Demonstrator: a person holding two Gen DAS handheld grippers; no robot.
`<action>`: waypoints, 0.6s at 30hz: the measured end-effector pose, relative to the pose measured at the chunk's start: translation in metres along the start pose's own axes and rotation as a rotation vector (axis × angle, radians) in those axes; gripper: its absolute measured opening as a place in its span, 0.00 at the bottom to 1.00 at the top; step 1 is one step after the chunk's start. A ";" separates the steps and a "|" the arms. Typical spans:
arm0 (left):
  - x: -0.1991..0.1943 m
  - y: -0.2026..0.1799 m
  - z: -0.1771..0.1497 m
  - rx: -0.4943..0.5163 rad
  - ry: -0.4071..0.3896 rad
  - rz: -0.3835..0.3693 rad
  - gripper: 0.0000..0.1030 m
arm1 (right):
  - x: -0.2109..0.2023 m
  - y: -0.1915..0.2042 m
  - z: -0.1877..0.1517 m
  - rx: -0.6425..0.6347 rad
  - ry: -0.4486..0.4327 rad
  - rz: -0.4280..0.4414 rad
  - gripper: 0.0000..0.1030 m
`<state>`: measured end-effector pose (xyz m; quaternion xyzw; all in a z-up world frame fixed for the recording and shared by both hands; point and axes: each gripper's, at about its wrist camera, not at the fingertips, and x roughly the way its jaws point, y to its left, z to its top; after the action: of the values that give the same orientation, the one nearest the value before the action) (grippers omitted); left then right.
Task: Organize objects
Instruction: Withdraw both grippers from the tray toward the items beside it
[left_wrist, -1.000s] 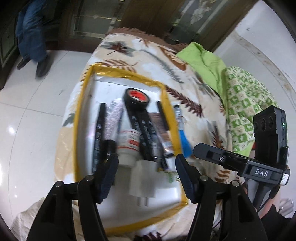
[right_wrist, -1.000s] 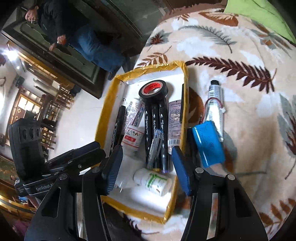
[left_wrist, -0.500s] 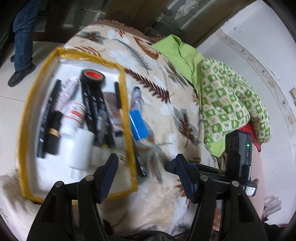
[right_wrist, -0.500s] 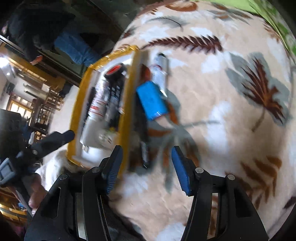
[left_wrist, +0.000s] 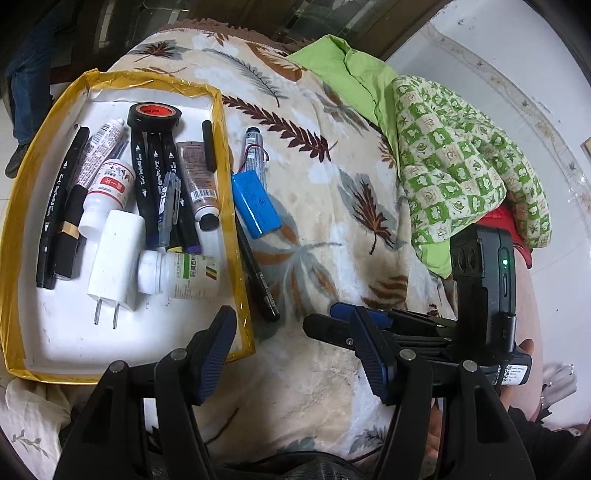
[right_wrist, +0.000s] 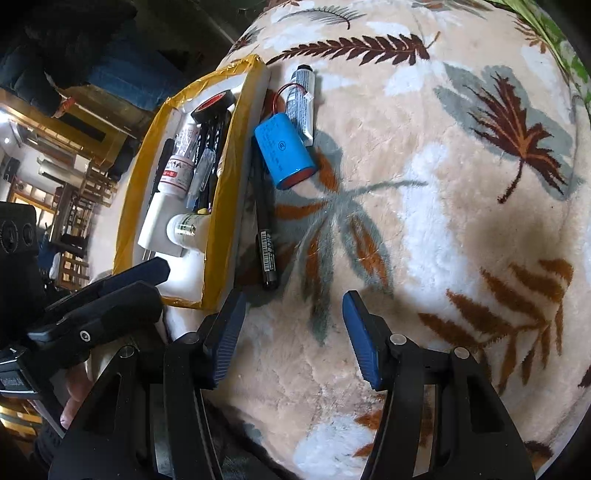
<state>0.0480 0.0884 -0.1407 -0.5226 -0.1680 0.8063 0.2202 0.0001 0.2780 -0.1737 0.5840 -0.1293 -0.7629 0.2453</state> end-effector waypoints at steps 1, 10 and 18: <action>0.001 0.001 0.000 -0.002 0.003 -0.002 0.62 | 0.000 -0.001 0.001 0.004 0.000 0.001 0.54; 0.001 0.001 -0.001 -0.005 0.002 -0.012 0.62 | -0.002 -0.007 0.001 0.026 -0.004 0.007 0.54; 0.001 0.002 -0.001 -0.012 0.006 -0.012 0.62 | -0.004 -0.015 0.003 0.049 -0.016 0.014 0.54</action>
<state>0.0483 0.0876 -0.1428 -0.5252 -0.1753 0.8024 0.2226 -0.0049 0.2924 -0.1763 0.5829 -0.1538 -0.7625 0.2351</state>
